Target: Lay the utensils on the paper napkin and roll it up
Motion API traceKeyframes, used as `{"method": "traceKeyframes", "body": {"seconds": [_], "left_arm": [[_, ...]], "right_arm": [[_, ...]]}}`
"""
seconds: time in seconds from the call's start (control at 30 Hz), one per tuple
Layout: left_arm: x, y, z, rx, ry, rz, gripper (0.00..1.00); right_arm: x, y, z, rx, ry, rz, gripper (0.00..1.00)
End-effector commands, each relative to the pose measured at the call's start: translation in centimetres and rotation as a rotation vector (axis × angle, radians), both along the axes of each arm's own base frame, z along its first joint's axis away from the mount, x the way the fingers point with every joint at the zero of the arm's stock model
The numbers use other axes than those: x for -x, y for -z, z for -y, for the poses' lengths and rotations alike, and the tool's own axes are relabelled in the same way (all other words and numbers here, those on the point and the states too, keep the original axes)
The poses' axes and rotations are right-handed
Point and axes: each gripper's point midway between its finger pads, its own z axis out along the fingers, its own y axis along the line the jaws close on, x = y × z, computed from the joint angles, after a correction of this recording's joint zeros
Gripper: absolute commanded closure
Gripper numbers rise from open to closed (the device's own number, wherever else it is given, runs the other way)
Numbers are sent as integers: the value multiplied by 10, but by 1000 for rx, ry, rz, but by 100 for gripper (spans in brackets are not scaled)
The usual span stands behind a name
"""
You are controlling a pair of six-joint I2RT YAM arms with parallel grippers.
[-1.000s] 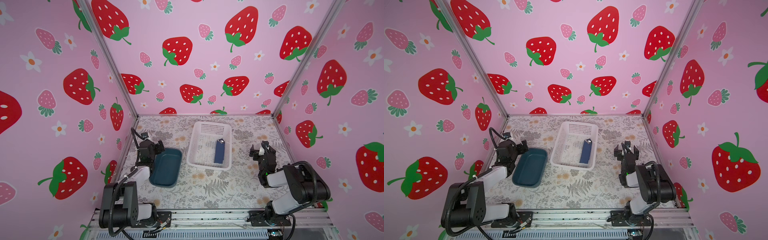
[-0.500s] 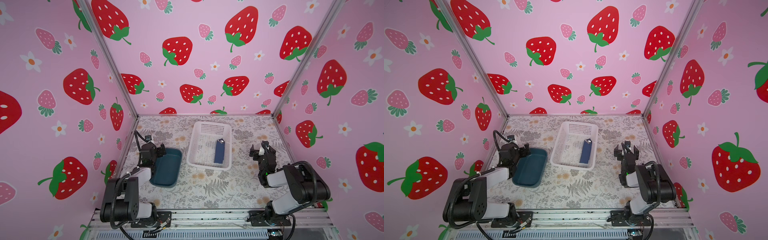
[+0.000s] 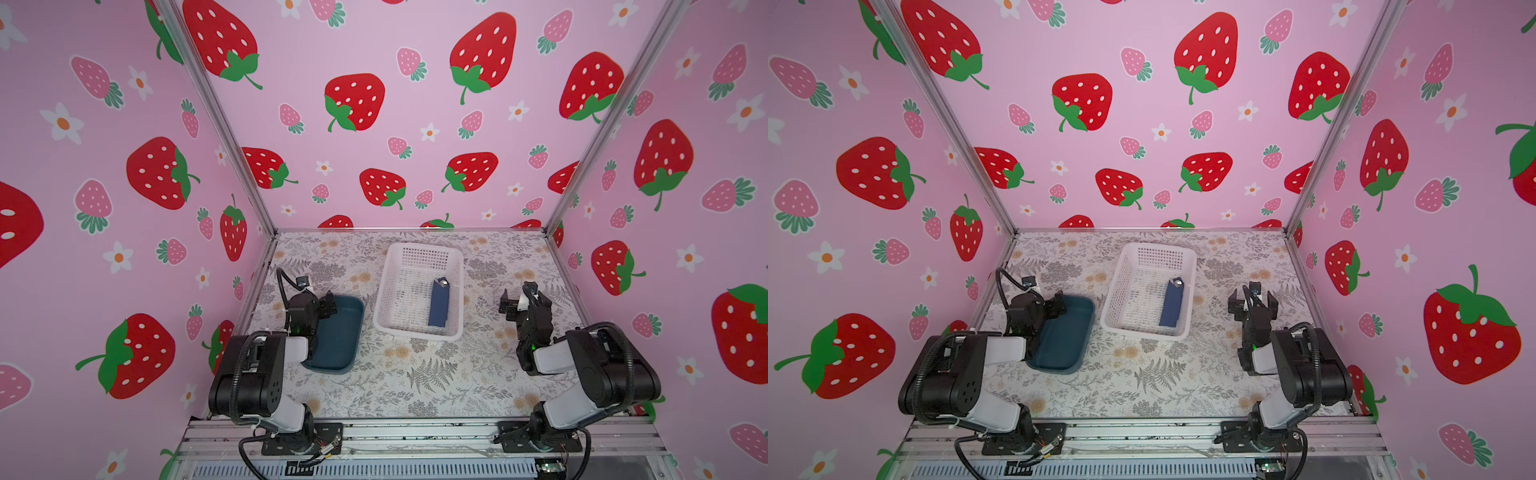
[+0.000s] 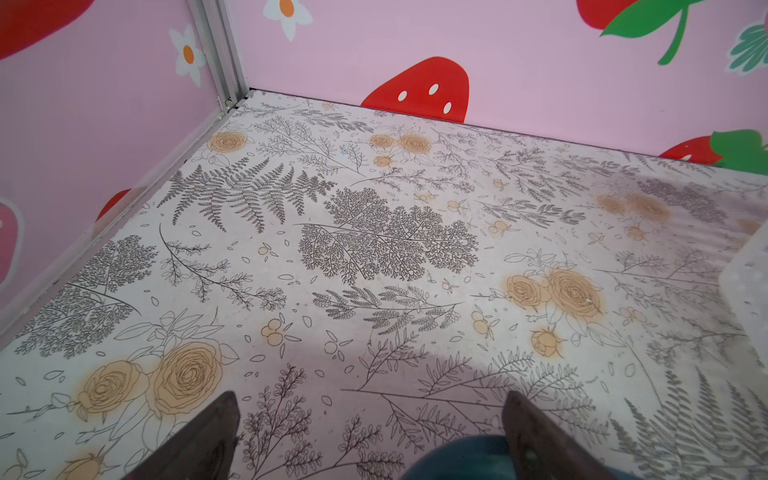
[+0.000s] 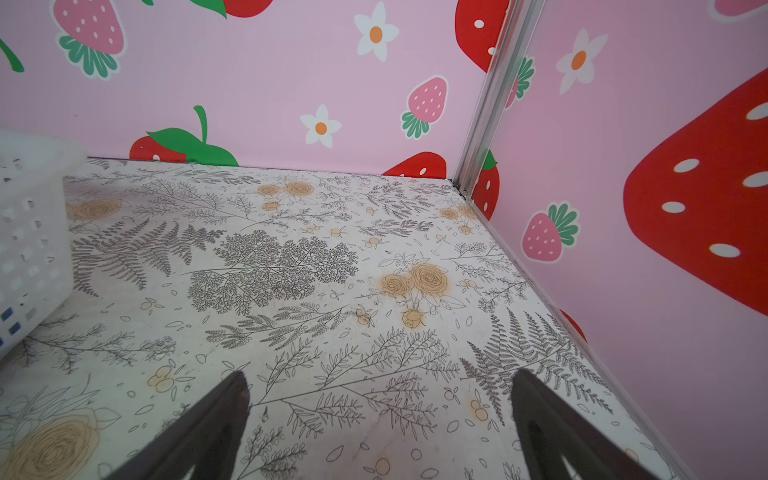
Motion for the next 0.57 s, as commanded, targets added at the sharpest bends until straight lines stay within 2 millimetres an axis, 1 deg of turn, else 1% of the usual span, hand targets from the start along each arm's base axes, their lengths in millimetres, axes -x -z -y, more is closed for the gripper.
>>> {"method": "traceKeyframes", "body": {"seconds": [0.0,0.07,0.53], "left_arm": [[-7,-3,3,-39,28,-11,1],[-9,-2,11,-38,78,-22,1],[-9,-1,12,-37,82,-23,1]], "right_arm": [[-2,-6,5,-7,22,23,0],[-2,-6,5,-7,22,23,0],[-4,-3,4,-18,2,9,0]]}}
